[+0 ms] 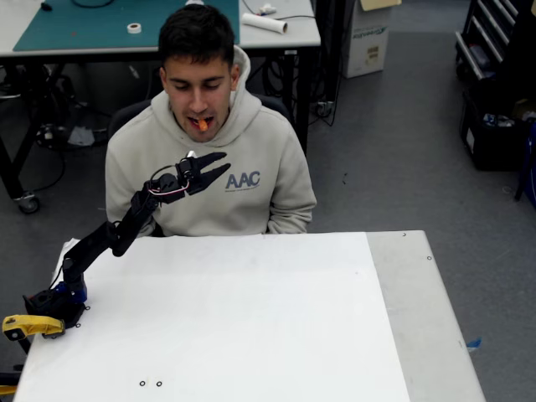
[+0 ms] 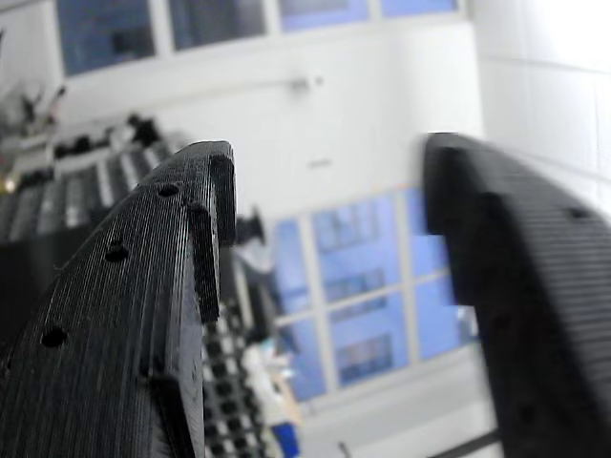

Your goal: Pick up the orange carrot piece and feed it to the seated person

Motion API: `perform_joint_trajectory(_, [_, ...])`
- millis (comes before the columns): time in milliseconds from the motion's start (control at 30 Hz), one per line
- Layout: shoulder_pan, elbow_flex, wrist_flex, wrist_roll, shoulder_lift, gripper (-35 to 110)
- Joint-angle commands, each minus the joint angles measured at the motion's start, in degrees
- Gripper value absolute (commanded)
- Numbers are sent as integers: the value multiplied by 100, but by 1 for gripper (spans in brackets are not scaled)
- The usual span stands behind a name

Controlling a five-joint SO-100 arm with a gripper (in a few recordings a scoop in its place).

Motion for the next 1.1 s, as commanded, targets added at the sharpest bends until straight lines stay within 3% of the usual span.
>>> perform_joint_trajectory(0, [158,-229,9,-9,352,-3])
perform_joint_trajectory(233, [457,475,18,659,501,-2])
perform_joint_trajectory(267, [571,1538,18,1740,1274,-2])
perform_joint_trajectory(467, [519,4562,18,3858,3129,-2])
perform_joint_trajectory(1067, [492,11584,-9,7058,7146,-2])
